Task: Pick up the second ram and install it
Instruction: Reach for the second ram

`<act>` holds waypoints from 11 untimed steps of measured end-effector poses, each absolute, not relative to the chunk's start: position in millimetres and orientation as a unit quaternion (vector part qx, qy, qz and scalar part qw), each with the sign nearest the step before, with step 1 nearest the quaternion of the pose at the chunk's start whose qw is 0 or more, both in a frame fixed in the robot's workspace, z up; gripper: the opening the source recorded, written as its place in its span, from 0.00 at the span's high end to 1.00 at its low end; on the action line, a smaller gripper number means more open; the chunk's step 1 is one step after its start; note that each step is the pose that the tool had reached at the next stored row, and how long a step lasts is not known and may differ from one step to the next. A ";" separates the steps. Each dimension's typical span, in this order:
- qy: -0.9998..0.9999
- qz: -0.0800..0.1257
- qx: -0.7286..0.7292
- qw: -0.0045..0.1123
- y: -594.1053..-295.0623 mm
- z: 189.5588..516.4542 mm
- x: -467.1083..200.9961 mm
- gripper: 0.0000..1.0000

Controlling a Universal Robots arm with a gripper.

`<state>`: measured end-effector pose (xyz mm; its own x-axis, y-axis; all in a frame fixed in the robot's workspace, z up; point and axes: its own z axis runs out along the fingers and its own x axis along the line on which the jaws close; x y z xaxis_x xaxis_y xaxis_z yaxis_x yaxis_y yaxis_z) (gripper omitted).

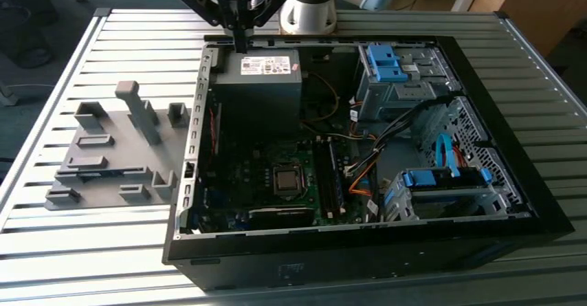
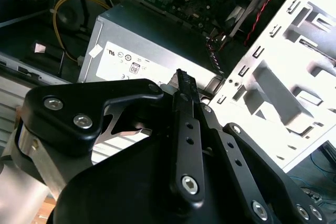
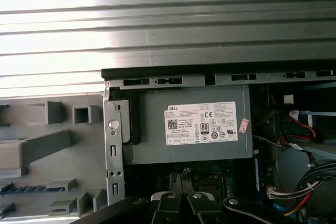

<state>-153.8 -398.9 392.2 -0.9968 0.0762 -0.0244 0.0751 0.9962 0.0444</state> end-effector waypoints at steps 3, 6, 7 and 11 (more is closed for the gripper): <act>0.999 0.022 0.038 0.013 -398.9 392.1 -154.3 0.89; 0.999 0.022 0.038 0.013 -398.9 392.1 -155.1 0.89; 0.999 0.022 0.038 0.013 -398.9 392.0 -155.5 0.89; 0.999 0.022 0.038 0.013 -398.9 392.0 -156.3 0.89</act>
<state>-156.3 -398.9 392.0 -0.9968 0.0762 -0.0244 0.0751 0.9962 0.0443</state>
